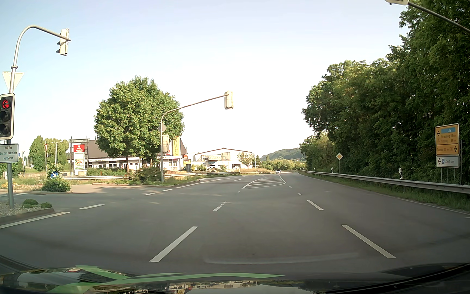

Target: Follow the waypoints while adhering to traffic rules and regulations

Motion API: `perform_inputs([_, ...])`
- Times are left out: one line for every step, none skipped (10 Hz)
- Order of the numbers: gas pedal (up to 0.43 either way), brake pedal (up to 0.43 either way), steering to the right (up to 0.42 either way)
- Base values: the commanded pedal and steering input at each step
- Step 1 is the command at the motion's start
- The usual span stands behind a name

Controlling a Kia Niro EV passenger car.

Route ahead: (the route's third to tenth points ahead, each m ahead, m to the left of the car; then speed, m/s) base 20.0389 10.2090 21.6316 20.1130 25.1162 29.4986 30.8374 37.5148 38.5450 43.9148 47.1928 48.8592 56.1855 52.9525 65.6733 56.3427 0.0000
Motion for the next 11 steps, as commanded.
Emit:
perform_inputs([0.000, 0.287, -0.004])
perform_inputs([0.000, 0.280, -0.004])
perform_inputs([0.000, 0.280, -0.004])
perform_inputs([0.000, 0.287, -0.004])
perform_inputs([0.000, 0.280, -0.004])
perform_inputs([0.000, 0.287, -0.004])
perform_inputs([0.000, 0.287, -0.004])
perform_inputs([0.000, 0.280, -0.004])
perform_inputs([0.000, 0.287, -0.004])
perform_inputs([0.000, 0.280, -0.004])
perform_inputs([0.000, 0.287, -0.004])
